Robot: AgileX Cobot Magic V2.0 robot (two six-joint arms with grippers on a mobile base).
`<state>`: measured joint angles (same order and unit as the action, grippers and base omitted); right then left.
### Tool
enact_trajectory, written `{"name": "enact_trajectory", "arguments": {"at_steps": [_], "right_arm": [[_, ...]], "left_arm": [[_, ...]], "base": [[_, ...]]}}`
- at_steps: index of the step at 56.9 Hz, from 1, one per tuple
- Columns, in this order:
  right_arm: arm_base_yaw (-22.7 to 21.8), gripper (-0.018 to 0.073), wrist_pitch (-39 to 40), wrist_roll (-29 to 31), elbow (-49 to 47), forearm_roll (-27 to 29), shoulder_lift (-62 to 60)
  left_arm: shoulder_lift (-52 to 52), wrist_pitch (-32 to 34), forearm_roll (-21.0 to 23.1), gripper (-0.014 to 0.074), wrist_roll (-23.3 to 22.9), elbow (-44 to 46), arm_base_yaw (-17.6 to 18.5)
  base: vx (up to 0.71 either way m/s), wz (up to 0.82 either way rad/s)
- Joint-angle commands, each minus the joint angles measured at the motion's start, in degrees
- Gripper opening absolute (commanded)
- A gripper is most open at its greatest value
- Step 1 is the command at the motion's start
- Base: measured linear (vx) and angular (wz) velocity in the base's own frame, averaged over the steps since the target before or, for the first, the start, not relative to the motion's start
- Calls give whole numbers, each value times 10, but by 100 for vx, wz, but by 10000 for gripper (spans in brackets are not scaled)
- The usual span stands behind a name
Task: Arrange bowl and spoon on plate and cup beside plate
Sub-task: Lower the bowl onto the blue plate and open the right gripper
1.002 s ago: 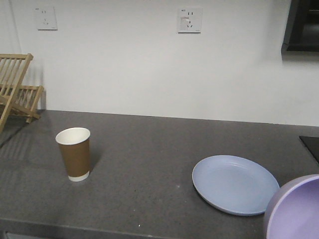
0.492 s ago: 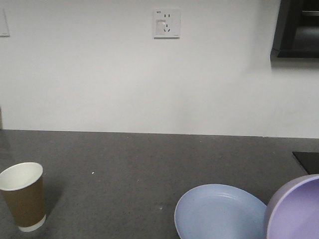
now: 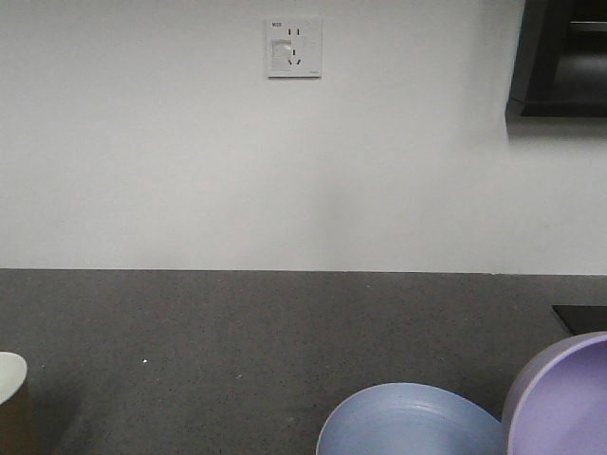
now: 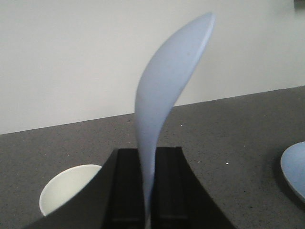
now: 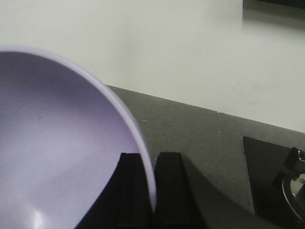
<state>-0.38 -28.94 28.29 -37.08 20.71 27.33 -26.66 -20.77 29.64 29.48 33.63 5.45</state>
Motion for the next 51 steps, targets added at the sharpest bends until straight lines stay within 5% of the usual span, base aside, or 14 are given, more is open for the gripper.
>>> {"name": "enact_trajectory", "arguments": {"at_steps": [1, 30, 51], "right_arm": [[0, -8, 49, 0, -18, 6, 3], [0, -8, 50, 0, -18, 6, 3], [0, -8, 82, -9, -18, 103, 50]], "left_arm": [[-3, 43, 14, 0, 0, 15, 1], [-3, 43, 14, 0, 0, 15, 1], [-3, 43, 14, 0, 0, 15, 1]], "base": [[4, -1], [1, 0], [0, 0]]}}
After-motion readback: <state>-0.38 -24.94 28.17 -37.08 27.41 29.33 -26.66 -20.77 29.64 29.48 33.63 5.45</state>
